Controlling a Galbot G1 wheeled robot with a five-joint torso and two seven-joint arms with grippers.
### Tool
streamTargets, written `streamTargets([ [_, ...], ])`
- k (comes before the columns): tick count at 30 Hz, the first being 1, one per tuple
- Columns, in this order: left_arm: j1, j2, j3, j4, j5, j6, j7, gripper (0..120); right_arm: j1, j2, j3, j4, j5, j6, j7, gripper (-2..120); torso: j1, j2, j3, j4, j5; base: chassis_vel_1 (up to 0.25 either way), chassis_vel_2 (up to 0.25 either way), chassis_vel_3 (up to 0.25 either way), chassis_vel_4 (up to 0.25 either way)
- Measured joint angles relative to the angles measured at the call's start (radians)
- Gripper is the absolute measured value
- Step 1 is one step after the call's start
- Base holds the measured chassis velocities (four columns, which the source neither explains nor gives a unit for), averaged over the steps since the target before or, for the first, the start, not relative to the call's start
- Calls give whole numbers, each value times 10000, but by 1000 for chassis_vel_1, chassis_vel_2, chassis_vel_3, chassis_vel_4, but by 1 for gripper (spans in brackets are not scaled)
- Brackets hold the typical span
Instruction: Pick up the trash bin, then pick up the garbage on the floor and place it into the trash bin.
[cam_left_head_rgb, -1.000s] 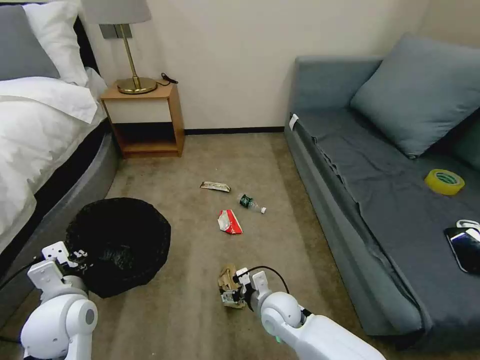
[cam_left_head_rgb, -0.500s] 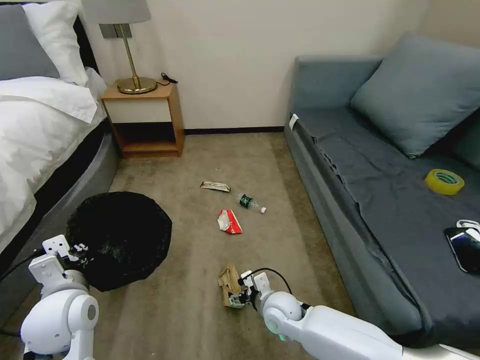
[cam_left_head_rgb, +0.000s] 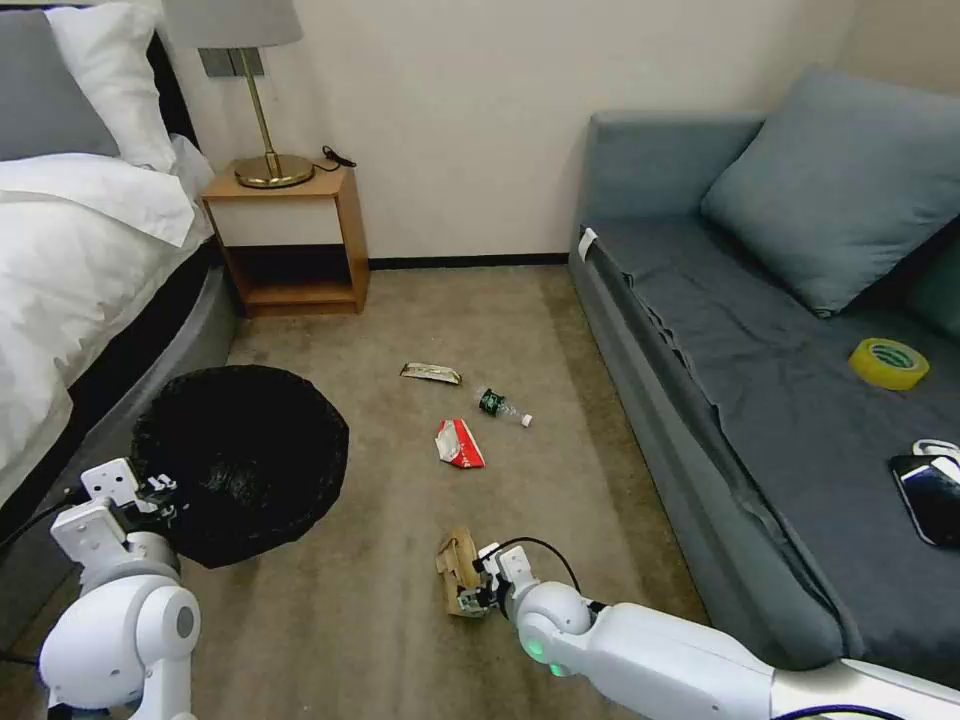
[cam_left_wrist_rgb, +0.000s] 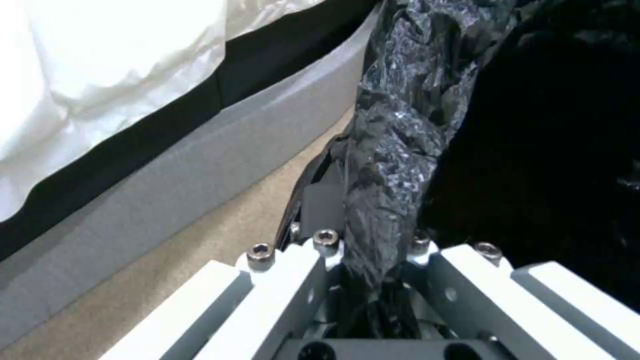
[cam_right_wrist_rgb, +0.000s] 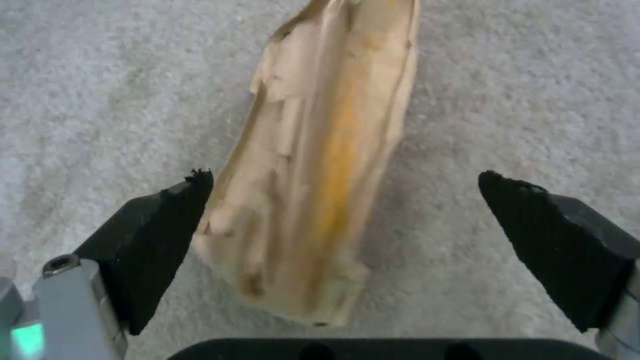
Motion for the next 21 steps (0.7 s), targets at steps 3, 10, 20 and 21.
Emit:
streamTargets([
  [3,-15,-29,-1,79,55,-33,17,1,21,241,-28,-168,-42,105,-55,100,0,0,0,0,0,0,0,0,0],
  [10,20,-51,19,137,127,-125,26,1,7,667,-51,-672,-202,163,-153,96,0,0,-1,1,0,0,0,0,0],
  [20,44,-28,-15,163,182,-170,39,1,25,873,-123,-1158,-312,238,-331,73,0,0,-1,0,0,0,0,0,0],
  [21,52,-28,-20,178,185,-185,39,1,24,862,-124,-1158,-316,245,-347,69,0,0,0,0,0,0,0,0,0],
])
